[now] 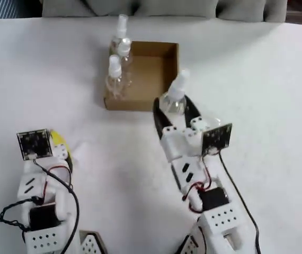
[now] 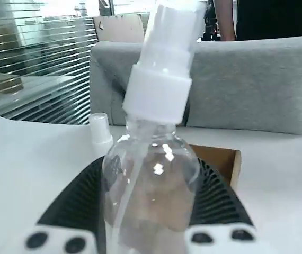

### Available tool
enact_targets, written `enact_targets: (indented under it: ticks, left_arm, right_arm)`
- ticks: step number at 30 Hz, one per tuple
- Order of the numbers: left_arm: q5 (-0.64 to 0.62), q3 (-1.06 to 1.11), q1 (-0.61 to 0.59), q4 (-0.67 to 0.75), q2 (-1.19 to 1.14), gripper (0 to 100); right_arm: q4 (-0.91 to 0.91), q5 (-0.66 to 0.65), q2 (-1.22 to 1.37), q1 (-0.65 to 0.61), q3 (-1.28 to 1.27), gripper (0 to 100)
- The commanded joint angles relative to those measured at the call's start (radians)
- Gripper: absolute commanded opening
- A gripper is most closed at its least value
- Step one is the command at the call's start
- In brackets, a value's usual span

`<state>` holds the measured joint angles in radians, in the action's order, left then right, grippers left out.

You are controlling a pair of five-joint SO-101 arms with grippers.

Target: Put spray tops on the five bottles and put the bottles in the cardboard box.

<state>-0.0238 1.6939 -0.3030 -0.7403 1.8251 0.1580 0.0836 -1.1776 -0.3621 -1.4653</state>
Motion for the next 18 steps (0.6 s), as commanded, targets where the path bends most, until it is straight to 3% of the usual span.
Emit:
enact_targets:
  ticks: [1,15,18]
  left_arm:
    - [0.012,0.000,0.010,-0.014,0.004,4]
    - [0.014,0.000,0.010,-0.060,0.004,4]
    - [0.014,0.000,0.010,-0.060,0.004,4]
  right_arm:
    - [0.027,0.009,0.107,0.036,0.115,1.6]
    - [0.028,0.000,0.496,0.059,0.422,1.6]
    - [0.090,-0.063,0.552,0.059,0.431,1.6]
